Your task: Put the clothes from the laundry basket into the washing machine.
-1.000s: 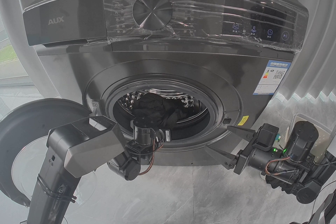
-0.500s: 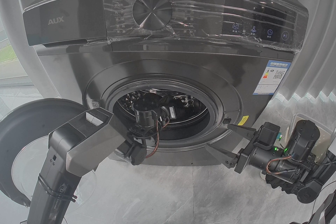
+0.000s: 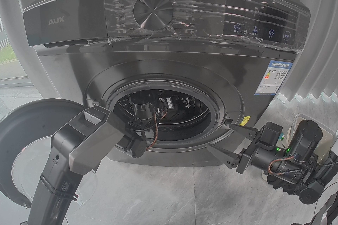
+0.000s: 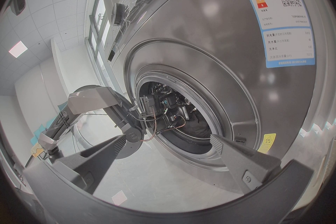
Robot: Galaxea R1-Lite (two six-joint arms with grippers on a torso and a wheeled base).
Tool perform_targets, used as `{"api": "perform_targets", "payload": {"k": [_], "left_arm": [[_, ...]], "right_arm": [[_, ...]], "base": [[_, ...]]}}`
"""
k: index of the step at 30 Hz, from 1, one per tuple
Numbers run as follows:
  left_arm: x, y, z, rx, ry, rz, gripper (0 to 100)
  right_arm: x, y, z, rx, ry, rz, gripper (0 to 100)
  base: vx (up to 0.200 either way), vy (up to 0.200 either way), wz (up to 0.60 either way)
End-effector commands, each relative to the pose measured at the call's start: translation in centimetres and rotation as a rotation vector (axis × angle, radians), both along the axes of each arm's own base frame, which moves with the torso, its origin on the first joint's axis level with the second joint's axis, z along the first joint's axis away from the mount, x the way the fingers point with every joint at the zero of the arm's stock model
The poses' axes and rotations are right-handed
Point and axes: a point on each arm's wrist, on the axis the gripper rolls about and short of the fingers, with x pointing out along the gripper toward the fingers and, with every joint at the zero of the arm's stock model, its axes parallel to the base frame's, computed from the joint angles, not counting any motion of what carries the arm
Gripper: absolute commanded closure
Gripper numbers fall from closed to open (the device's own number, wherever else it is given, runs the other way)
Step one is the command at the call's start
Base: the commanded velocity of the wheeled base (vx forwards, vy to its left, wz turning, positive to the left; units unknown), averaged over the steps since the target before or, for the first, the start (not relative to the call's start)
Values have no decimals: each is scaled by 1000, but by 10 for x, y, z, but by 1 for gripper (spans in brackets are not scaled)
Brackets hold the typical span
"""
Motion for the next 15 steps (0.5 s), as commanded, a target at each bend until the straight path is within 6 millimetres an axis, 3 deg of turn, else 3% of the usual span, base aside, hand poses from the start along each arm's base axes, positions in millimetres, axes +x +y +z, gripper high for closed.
{"api": "perform_targets", "payload": {"k": [1,7,15], "left_arm": [[3,-1,0,-9,-8,3,0],[1,-4,-3,-10,-3,14,0],[-5,-10,22,-66,11,24,0]], "right_arm": [[-1,0,2,4,-5,2,0],[-1,0,2,6,-7,2,0],[-1,0,2,6,-7,2,0]], "base": [[0,0,0],[0,0,0],[0,0,0]]}}
